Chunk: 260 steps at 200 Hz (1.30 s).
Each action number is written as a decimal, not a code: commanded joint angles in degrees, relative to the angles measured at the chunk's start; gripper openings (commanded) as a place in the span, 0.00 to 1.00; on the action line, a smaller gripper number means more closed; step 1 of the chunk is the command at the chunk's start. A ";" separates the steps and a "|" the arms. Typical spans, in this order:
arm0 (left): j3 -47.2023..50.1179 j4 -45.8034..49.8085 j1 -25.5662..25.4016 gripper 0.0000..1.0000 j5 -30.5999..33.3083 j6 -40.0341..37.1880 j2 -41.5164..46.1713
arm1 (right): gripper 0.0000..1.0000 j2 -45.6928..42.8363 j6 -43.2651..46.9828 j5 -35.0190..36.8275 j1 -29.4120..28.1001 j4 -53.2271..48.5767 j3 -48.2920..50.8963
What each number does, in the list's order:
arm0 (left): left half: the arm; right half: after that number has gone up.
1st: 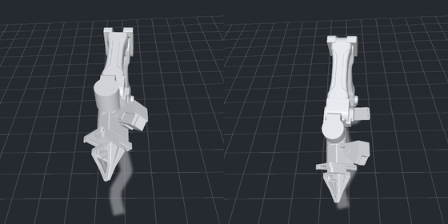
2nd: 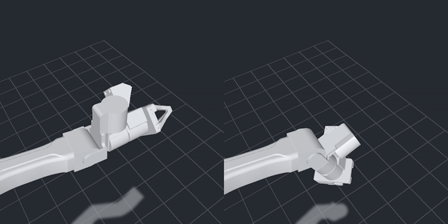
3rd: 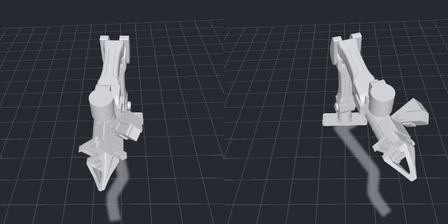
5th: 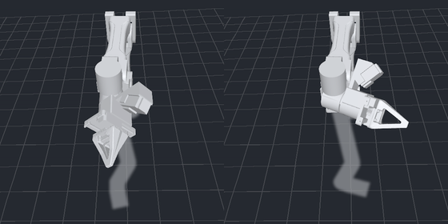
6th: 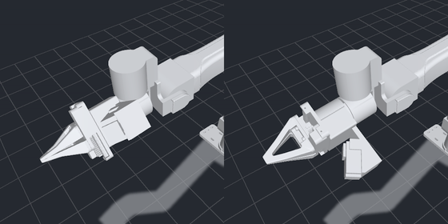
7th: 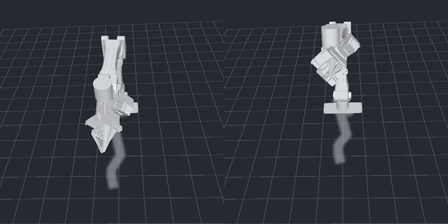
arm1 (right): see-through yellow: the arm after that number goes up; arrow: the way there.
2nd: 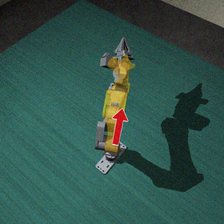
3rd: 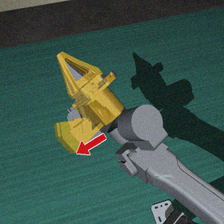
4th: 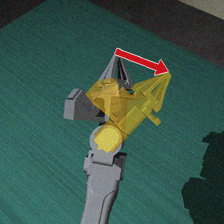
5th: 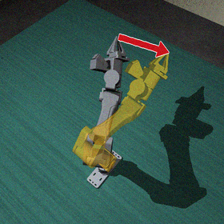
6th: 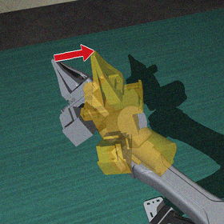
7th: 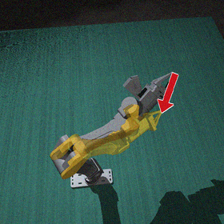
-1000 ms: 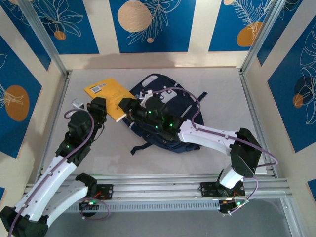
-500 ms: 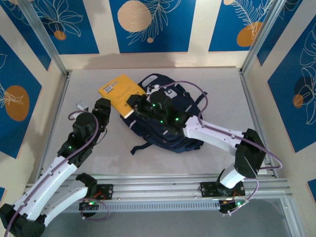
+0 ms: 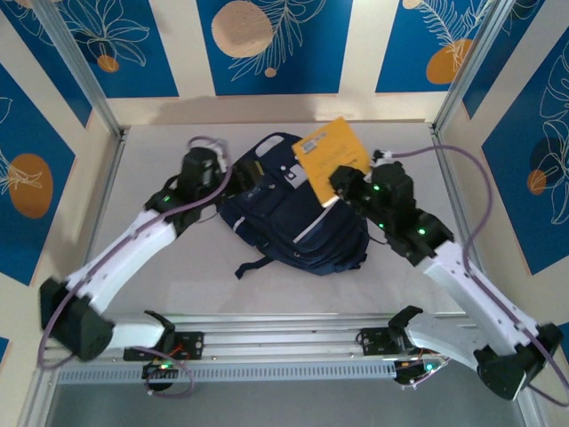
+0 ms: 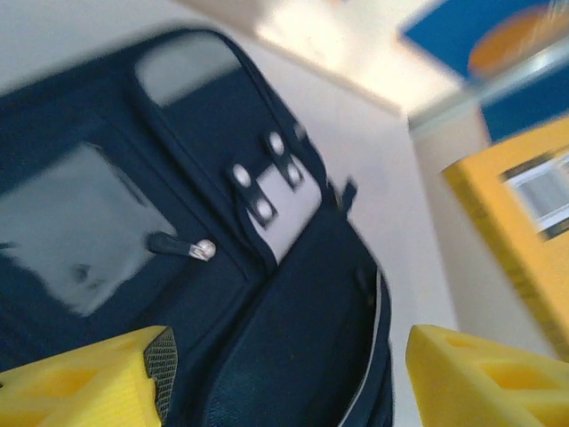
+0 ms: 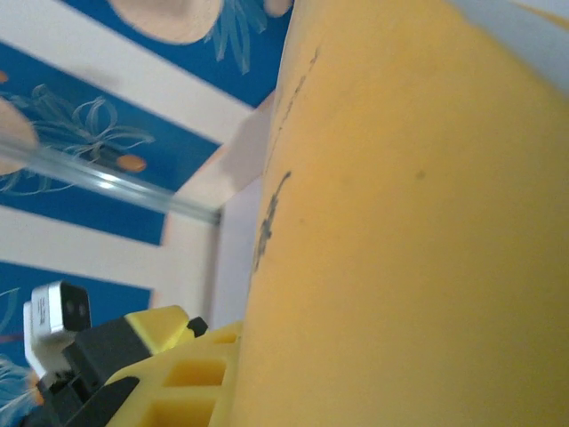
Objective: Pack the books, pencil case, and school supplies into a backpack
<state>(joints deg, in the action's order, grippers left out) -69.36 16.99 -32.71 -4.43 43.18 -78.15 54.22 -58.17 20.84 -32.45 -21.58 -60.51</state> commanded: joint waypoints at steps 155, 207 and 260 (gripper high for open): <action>-34.01 19.13 -18.88 0.66 -12.35 -20.61 -42.42 | 0.00 -20.07 5.29 -8.66 19.45 -15.53 11.25; -33.96 18.29 -19.85 0.58 -13.08 -19.80 -44.09 | 0.00 -20.35 7.62 -8.17 19.63 -15.77 10.12; -36.42 21.87 -19.01 0.12 -4.75 -22.12 -43.61 | 0.00 -21.67 8.06 -8.49 19.71 -17.19 10.01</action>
<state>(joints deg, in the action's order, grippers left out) -103.15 36.27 -51.59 -12.14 23.14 -122.10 34.57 -51.99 13.02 -13.04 -41.69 -48.58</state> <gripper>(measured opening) 0.205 0.182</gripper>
